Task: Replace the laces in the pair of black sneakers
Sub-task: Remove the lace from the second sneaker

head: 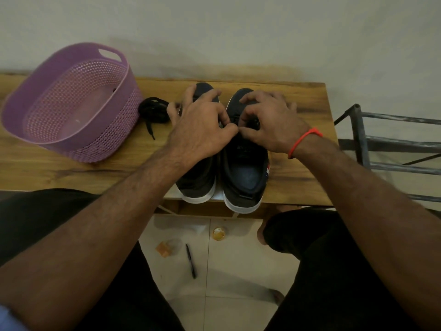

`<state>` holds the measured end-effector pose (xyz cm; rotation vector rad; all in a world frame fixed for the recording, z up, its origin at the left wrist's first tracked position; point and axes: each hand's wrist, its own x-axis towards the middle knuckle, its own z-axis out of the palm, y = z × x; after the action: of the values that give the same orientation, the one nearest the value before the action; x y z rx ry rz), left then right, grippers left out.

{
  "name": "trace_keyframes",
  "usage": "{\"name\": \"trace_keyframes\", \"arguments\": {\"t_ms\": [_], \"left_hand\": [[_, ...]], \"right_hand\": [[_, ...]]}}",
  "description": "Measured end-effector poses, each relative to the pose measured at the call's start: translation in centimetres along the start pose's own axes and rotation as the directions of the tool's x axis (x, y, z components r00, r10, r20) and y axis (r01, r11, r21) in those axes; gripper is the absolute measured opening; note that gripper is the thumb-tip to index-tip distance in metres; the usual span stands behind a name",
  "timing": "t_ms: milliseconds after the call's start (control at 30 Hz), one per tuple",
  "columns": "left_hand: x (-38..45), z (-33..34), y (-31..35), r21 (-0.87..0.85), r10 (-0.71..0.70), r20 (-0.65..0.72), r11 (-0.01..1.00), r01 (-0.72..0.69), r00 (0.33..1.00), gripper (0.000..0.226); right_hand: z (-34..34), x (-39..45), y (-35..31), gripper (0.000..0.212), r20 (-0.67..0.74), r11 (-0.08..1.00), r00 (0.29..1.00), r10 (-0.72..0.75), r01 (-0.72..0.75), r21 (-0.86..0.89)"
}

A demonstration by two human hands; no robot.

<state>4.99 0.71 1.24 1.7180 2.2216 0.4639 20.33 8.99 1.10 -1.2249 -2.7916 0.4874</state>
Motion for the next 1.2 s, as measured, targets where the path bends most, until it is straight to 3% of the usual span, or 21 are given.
{"name": "trace_keyframes", "arguments": {"t_ms": [133,367,467,567,633,767,867,967,1100,1200], "left_hand": [[0.1,0.0,0.0,-0.007,0.005,0.006,1.000,-0.005,1.000,0.009],[0.4,-0.3,0.0,-0.014,-0.007,0.039,1.000,0.007,0.999,0.013],[0.5,-0.2,0.0,-0.033,-0.024,0.043,0.999,0.025,0.999,0.013],[0.5,-0.1,-0.1,-0.049,-0.035,0.052,0.998,0.038,0.998,0.014],[0.5,-0.1,-0.1,-0.056,-0.034,0.053,0.998,0.036,0.998,0.013],[0.6,0.0,-0.1,-0.043,-0.029,0.059,0.999,0.032,0.998,0.014],[0.6,0.0,-0.2,-0.041,-0.025,0.061,0.999,0.028,0.998,0.014],[0.7,0.0,-0.2,-0.045,-0.026,0.061,0.999,0.029,0.998,0.014],[0.7,0.0,-0.3,-0.052,-0.028,0.060,0.998,0.031,0.998,0.015],[0.6,0.0,-0.3,-0.059,-0.032,0.062,0.998,0.035,0.998,0.016]], "right_hand": [[0.1,0.0,0.0,0.024,0.004,1.000,1.000,0.007,-0.007,-0.031],[-0.3,0.2,0.3,0.011,-0.035,0.999,0.999,0.010,-0.009,0.048],[-1.7,0.4,1.9,0.014,-0.099,0.987,0.984,0.149,-0.142,0.069],[-2.4,0.3,4.1,0.018,-0.044,0.956,0.955,0.294,-0.292,0.036],[-2.1,0.4,4.3,0.022,0.004,0.965,0.967,0.253,-0.253,0.061],[-0.9,0.5,1.9,0.026,0.047,0.997,0.998,0.034,-0.037,0.068],[0.0,0.3,0.6,0.020,0.013,1.000,1.000,0.010,-0.009,-0.022],[0.3,0.3,0.6,0.013,-0.018,1.000,1.000,-0.008,0.007,-0.004],[-1.9,0.8,2.7,0.020,-0.211,0.975,0.952,0.219,-0.207,0.079],[-2.7,0.8,5.1,0.021,-0.193,0.916,0.896,0.401,-0.396,0.068]]}}
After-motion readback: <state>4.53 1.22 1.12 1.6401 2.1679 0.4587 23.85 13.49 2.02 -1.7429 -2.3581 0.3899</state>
